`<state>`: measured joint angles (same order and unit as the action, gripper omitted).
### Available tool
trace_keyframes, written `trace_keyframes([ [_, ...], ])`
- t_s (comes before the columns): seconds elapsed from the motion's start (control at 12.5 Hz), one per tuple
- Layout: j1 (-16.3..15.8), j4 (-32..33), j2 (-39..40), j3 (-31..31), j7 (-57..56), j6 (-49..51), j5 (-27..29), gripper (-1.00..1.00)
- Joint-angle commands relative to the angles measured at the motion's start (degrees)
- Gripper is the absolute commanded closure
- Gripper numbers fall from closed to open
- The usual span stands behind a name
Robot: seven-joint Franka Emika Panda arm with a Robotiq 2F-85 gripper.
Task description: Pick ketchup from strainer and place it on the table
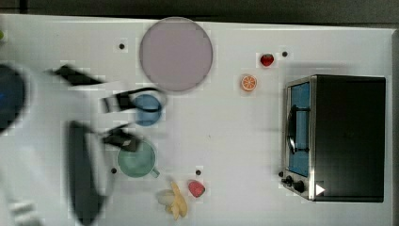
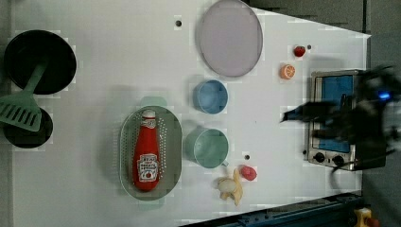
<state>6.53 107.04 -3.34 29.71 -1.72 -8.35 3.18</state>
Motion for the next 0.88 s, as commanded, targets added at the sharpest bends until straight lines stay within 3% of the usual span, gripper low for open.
trace_keyframes([
  [0.08,-1.5,0.9,2.4,6.5,2.1,-3.4,0.1,-1.0],
  [0.48,-1.9,8.8,7.7,16.6,2.3,-16.2,-0.1,-1.0],
  [0.88,-2.2,21.6,12.9,17.7,2.8,-41.3,-0.8,-1.0],
])
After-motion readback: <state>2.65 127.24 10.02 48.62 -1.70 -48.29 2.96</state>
